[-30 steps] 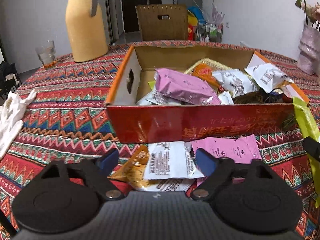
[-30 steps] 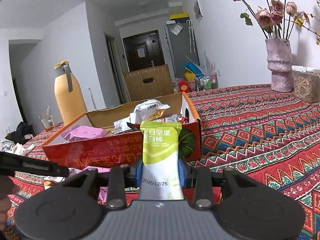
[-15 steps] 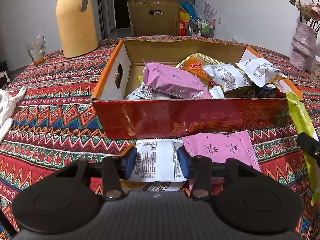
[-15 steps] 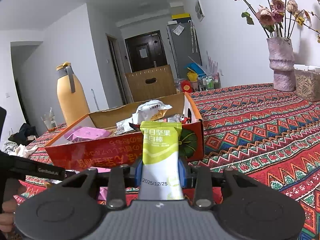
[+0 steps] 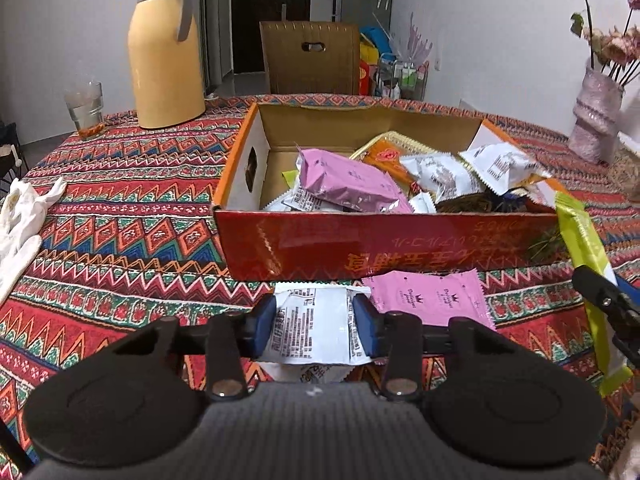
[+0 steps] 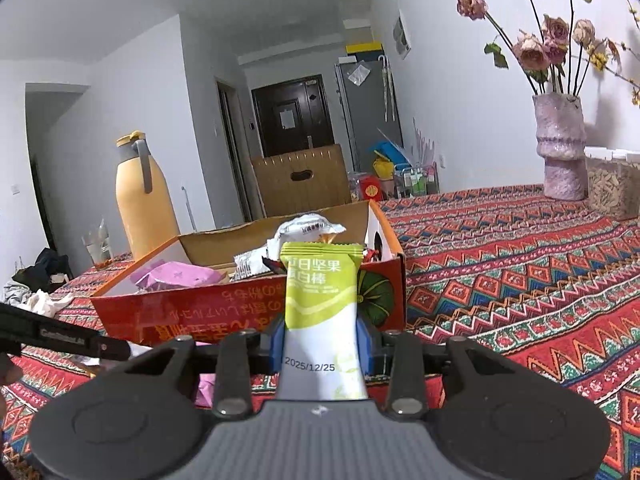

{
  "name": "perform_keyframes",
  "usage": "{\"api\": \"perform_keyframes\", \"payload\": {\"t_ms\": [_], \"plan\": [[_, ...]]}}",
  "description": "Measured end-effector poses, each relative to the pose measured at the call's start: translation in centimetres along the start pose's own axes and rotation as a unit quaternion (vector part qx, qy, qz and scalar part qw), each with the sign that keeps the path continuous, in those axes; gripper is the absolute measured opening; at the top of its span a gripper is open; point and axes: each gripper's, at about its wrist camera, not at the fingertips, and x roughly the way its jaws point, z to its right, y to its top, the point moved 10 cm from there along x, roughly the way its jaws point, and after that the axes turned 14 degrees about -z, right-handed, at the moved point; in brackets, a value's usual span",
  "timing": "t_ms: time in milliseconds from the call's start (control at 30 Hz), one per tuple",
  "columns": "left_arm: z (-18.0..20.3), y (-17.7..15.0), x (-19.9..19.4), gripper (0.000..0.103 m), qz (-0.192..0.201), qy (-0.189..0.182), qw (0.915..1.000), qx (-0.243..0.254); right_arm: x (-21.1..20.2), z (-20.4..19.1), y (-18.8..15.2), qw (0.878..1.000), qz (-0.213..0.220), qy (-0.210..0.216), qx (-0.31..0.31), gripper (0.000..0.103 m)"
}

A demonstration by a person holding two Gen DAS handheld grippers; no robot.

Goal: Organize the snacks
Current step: 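Carry both snacks into the cardboard box and open both grippers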

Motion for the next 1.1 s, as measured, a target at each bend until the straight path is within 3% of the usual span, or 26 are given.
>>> {"api": "perform_keyframes", "payload": {"t_ms": [600,1100], "plan": [[-0.2,-0.1,-5.4,0.043,0.057,-0.018,0.9982,-0.011,-3.4,-0.7,0.5,1.000,0.022,-0.002,-0.014,0.034],[0.8,2.6,-8.0,0.043,0.102,-0.027,0.9943,-0.017,-4.0,-2.6,3.9,0.998,0.044,-0.006,-0.034,0.035]]}}
